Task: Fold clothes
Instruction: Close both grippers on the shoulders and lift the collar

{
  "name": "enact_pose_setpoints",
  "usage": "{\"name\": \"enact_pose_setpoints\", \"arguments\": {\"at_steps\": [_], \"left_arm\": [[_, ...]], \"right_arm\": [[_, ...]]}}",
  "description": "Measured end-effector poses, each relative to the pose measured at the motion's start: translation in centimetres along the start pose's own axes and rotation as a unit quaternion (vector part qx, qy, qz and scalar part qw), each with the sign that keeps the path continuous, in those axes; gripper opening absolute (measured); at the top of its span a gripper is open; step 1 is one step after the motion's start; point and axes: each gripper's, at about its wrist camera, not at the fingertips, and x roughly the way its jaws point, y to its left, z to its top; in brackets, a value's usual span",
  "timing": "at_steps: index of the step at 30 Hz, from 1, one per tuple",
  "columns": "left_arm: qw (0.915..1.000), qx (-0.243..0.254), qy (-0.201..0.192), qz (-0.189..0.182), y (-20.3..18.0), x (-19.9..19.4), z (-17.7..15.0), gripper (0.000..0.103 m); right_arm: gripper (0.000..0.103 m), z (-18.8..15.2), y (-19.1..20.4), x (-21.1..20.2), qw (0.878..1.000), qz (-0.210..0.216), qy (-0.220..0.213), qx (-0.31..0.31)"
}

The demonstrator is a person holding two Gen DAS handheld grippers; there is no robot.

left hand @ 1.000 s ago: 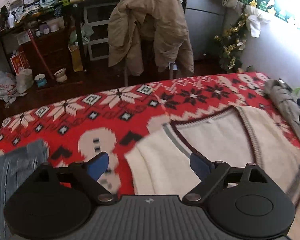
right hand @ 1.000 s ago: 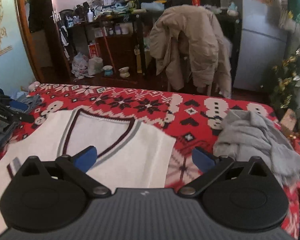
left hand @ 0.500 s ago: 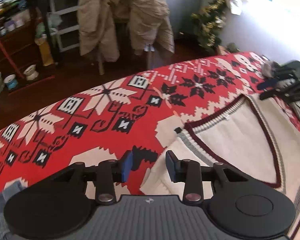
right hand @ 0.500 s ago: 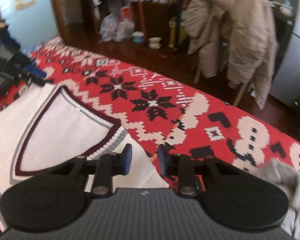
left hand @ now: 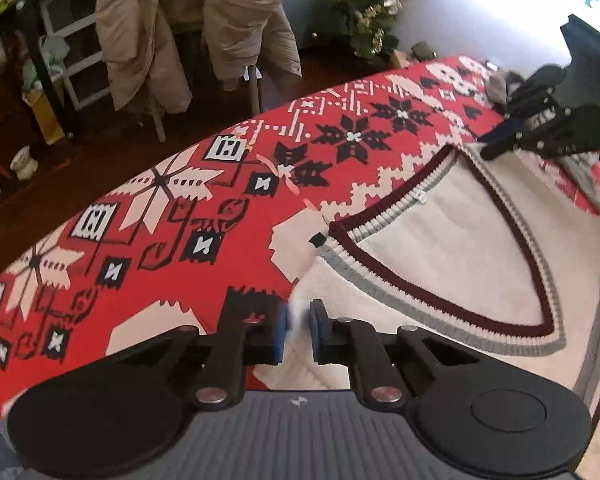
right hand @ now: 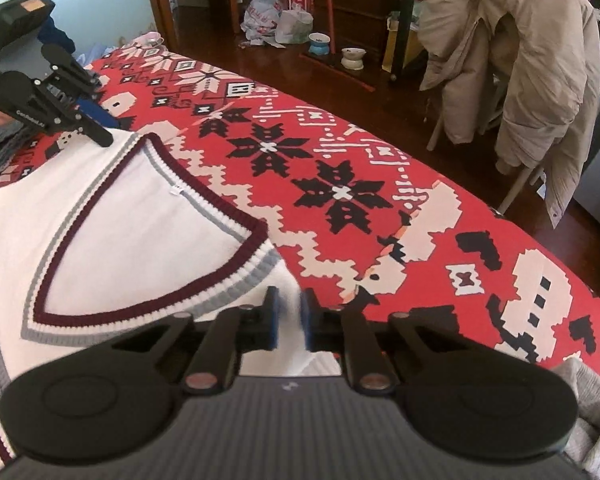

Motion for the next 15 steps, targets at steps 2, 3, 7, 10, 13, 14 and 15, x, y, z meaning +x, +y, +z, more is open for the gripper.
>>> {"name": "enact_pose_setpoints", "arguments": {"at_steps": [2,3,7,10,13,14,15], "left_arm": [[1.0000,0.007,0.002,0.007,-0.4,-0.1,0.2,0.008],[0.9999,0.010,0.004,0.010,-0.6,-0.1,0.3,0.005],[0.9988,0.029,-0.010,0.037,-2.0,-1.3,0.4,0.003],[0.9971,0.031,-0.037,0.058,-2.8,-3.5,0.3,0.003],[0.9946,0.038,-0.063,0.073,-4.2,-6.5,0.2,0.003],[0.9938,0.044,-0.072,0.073,-4.8,-7.7,0.0,0.003],[0.9924,0.047,-0.084,0.076,-5.4,-9.0,-0.4,0.003]], "right_arm": [[0.006,0.1,0.6,0.0,1.000,-0.013,0.002,-0.007],[0.006,0.1,1.1,0.1,1.000,-0.024,0.004,-0.012],[0.002,0.5,2.5,-0.5,0.998,-0.059,0.005,-0.020],[0.002,0.9,3.4,-2.2,0.997,-0.073,-0.012,-0.016],[0.002,1.1,4.7,-5.2,0.996,-0.079,-0.041,-0.016],[0.002,1.2,5.2,-6.2,0.995,-0.081,-0.047,-0.017],[0.002,1.1,5.9,-7.5,0.995,-0.085,-0.057,-0.020]]}}
